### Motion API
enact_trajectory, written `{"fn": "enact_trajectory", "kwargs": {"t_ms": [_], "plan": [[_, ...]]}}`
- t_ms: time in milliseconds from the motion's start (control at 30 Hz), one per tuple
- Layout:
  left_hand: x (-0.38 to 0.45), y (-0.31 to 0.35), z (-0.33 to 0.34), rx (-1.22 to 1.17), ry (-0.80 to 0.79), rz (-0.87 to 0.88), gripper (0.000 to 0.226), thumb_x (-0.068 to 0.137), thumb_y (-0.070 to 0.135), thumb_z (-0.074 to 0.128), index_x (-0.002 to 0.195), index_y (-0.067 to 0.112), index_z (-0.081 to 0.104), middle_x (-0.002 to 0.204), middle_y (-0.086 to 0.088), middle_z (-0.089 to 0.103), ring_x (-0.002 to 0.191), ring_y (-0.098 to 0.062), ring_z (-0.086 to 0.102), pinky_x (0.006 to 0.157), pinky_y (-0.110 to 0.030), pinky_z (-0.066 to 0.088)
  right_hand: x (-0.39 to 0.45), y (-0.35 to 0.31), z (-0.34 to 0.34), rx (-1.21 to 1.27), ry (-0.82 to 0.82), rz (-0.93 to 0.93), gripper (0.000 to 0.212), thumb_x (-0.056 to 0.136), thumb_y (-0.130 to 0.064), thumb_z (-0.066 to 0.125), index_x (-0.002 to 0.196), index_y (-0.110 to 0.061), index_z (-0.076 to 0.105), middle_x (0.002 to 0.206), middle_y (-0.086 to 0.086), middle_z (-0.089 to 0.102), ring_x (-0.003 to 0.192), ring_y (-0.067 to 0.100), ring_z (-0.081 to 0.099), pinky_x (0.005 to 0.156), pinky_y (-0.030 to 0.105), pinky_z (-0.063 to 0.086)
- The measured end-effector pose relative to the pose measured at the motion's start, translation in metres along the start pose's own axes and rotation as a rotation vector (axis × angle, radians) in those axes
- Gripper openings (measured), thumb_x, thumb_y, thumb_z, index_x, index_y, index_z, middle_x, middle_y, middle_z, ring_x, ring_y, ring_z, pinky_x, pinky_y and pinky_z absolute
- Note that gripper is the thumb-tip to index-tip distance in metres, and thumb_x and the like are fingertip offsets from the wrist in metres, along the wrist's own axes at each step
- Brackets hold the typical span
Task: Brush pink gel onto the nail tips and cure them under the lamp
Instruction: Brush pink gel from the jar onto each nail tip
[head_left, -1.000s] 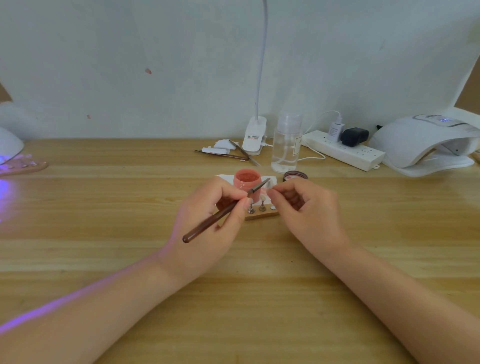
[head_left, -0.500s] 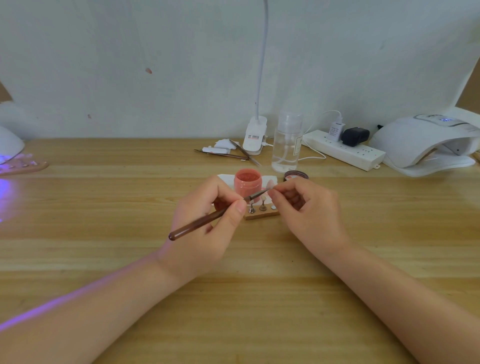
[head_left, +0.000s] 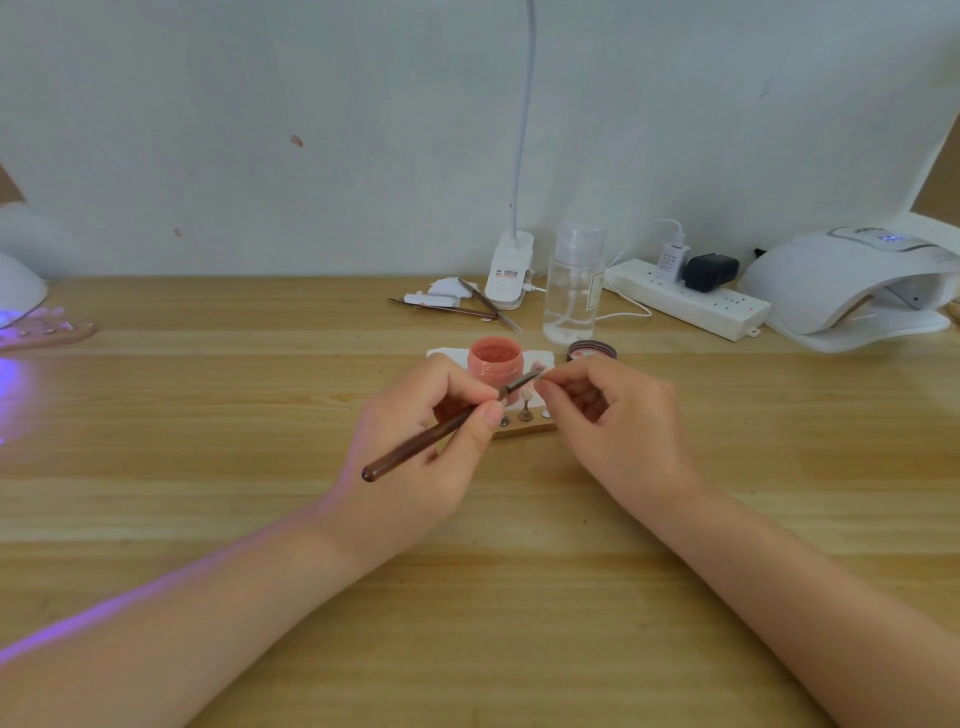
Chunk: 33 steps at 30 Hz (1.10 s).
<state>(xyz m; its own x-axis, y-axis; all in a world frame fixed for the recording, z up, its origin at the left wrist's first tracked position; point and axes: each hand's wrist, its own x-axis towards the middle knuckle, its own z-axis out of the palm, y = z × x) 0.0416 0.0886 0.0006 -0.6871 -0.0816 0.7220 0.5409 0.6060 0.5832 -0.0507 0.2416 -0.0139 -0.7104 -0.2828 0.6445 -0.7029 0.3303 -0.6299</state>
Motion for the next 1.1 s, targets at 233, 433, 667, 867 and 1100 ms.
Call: {"fn": "enact_trajectory", "kwargs": {"t_ms": [233,433,667,867,1100], "plan": [[0.0004,0.0039,-0.0029,-0.038,0.018,0.001,0.014,0.085,0.013,0.061,0.078,0.023,0.054,0.068,0.003,0.059,0.062,0.003,0.052,0.059,-0.005,0.037,0.0008,0.0007,0.0002,0.032,0.014,0.047,0.003,0.084,-0.01,0.069,0.083,-0.013,0.071,0.068,-0.013,0.064,0.066,0.007,0.059,0.061,0.018,0.049],[0.0035,0.0043,0.0002,-0.063,0.101,-0.126,0.009,0.084,0.021,0.061,0.081,0.028,0.056,0.077,0.026,0.066,0.069,-0.007,0.06,0.057,-0.021,0.046,-0.0001,-0.001,0.0004,0.045,-0.003,0.032,0.005,0.084,-0.009,0.07,0.084,-0.013,0.072,0.068,-0.016,0.063,0.067,0.001,0.06,0.061,0.009,0.046],[0.0027,0.002,-0.0001,-0.069,0.058,-0.129,0.006,0.083,0.017,0.062,0.078,0.019,0.059,0.077,0.013,0.067,0.068,-0.011,0.06,0.058,-0.01,0.045,-0.0002,-0.0018,-0.0005,0.056,-0.013,0.035,0.003,0.085,-0.01,0.069,0.085,-0.01,0.072,0.07,-0.012,0.065,0.066,0.006,0.06,0.061,0.012,0.047],[0.0011,0.0008,-0.0019,-0.12,0.046,-0.065,0.013,0.084,0.026,0.059,0.076,0.016,0.056,0.073,-0.003,0.062,0.06,-0.011,0.055,0.057,-0.012,0.04,0.0,-0.0011,-0.0012,0.088,-0.025,0.069,0.005,0.085,-0.01,0.068,0.087,-0.009,0.072,0.069,-0.012,0.064,0.065,0.001,0.058,0.061,0.011,0.046],[0.0034,0.0023,0.0008,-0.088,0.071,-0.117,0.008,0.085,0.016,0.06,0.082,0.022,0.057,0.077,0.027,0.065,0.067,0.003,0.057,0.058,-0.007,0.042,0.0001,-0.0027,-0.0012,0.065,-0.025,0.043,0.005,0.085,-0.01,0.068,0.086,-0.014,0.072,0.07,-0.014,0.064,0.067,0.003,0.06,0.062,0.013,0.048]]}}
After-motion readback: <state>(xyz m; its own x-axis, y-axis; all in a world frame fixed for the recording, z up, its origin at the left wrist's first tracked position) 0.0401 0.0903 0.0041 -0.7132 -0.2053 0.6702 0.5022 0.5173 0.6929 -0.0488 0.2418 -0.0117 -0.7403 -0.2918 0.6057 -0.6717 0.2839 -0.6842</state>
